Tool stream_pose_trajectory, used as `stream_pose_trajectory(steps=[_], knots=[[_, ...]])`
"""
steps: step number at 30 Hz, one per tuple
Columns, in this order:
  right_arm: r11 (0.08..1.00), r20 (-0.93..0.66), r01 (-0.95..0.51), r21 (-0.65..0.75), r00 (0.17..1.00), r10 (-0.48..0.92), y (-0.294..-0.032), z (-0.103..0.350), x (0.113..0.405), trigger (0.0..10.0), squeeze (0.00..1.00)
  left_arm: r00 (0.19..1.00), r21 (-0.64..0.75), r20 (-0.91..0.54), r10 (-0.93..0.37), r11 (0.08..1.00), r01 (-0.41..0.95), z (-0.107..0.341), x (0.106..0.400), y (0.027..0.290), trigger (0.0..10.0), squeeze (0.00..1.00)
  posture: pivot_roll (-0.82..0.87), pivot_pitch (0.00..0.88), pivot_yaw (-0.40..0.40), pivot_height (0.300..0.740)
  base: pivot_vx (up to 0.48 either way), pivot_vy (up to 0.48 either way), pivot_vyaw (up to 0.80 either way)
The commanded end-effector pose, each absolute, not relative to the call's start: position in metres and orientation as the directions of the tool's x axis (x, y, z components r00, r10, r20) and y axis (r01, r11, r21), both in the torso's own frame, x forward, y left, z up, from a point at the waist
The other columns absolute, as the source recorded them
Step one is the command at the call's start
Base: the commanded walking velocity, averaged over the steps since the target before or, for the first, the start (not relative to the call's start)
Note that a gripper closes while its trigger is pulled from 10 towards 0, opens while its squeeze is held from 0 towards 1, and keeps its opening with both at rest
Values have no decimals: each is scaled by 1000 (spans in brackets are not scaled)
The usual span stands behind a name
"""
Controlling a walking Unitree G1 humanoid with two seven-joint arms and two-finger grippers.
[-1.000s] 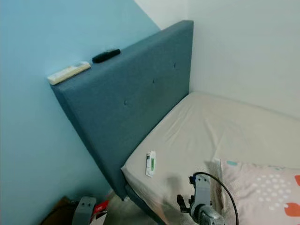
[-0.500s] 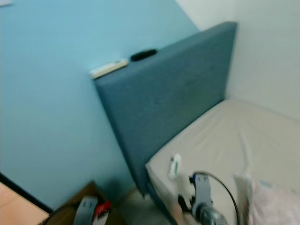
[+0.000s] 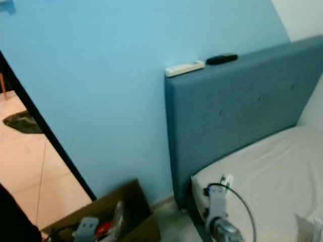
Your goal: Clean up the room
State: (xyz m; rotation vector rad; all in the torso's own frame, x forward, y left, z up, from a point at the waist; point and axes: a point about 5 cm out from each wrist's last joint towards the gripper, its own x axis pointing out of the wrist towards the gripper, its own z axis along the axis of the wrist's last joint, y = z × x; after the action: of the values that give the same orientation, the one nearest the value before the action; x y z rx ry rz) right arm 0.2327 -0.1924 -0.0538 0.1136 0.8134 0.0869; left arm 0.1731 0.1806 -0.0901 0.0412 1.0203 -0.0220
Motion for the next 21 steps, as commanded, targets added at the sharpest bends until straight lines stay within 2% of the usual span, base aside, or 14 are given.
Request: stream_pose_trajectory(steps=[1, 8, 12, 13, 14, 16, 18, 21], knots=[[992, -725, -35, 122, 679, 113, -193, -54, 233, 10000, 0, 519, 35, -855, 17, 999, 25, -90, 172, 184, 10000, 0, -90, 0, 32, 740, 0, 0, 0], [994, -728, -14, 113, 679, 92, -193, -54, 233, 10000, 0, 565, 52, -822, 68, 998, -45, -83, 185, 196, 10000, 0, -88, 0, 34, 740, 0, 0, 0], [994, -739, 13, 111, 670, 73, -193, -57, 229, 10000, 0, 671, 40, -737, 80, 996, -74, -65, 213, 204, 10000, 0, -92, 0, 34, 740, 0, 0, 0], [994, -739, 13, 111, 670, 73, -193, -57, 229, 10000, 0, 671, 40, -737, 80, 996, -74, -65, 213, 204, 10000, 0, -92, 0, 34, 740, 0, 0, 0], [994, -741, 18, 111, 667, 71, -193, -58, 228, 10000, 0, 705, 43, -704, 83, 996, -74, -58, 222, 205, 10000, 0, -95, 0, 32, 740, 0, 0, 0], [994, -741, 18, 111, 667, 71, -193, -58, 228, 10000, 0, 705, 43, -704, 83, 996, -74, -58, 222, 205, 10000, 0, -95, 0, 32, 740, 0, 0, 0], [994, -744, 21, 107, 665, 66, -194, -58, 227, 10000, 0, 777, 109, -620, 112, 992, -56, -39, 248, 210, 10000, 0, -90, 0, 21, 740, 0, 0, 0], [995, -745, 18, 101, 664, 64, -195, -58, 227, 10000, 0, 800, 170, -587, 128, 985, -33, -30, 258, 212, 10000, 0, -89, 0, 21, 740, 0, 0, -296]])
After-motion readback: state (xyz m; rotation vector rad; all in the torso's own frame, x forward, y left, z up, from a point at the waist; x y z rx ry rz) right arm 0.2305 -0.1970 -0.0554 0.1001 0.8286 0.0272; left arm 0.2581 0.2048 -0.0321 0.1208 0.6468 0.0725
